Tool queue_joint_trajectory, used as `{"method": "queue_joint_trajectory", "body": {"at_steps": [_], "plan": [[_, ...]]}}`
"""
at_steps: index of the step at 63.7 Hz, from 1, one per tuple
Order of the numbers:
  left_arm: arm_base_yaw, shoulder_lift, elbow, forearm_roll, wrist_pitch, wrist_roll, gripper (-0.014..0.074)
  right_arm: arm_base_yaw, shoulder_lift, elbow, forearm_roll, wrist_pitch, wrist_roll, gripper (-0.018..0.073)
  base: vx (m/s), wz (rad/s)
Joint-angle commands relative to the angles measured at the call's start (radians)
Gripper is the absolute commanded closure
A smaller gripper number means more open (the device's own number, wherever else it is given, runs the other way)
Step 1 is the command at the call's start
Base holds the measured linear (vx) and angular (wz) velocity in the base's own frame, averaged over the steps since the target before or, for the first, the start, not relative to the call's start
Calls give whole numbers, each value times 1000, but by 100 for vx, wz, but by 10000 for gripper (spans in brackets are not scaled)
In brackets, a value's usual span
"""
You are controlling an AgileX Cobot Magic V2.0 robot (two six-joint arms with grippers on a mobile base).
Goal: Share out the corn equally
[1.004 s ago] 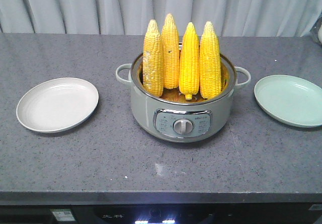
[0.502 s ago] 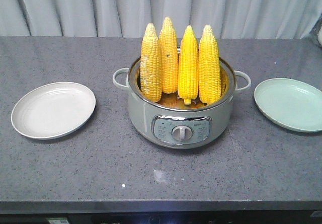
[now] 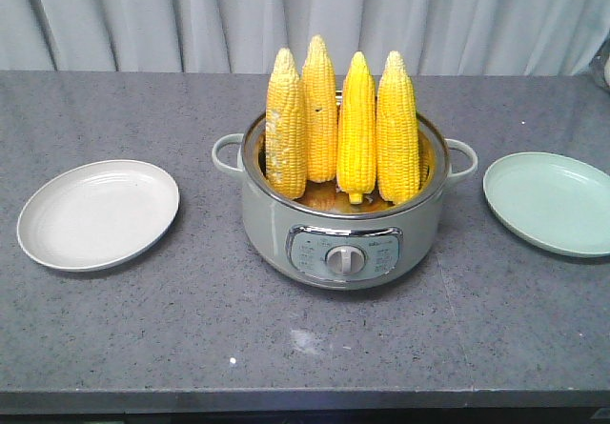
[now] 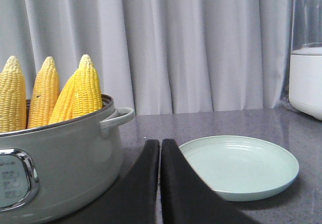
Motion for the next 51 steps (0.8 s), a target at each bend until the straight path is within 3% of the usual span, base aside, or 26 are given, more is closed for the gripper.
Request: {"method": "queue_joint_trajectory", "body": {"at_steps": [1, 51], "plan": [[-3, -17, 15, -2, -77, -7, 603, -6, -3, 7, -8, -68, -11, 562, 2, 0], [-3, -17, 15, -2, -77, -7, 603, -6, -3, 7, -8, -68, -11, 562, 1, 0]]}}
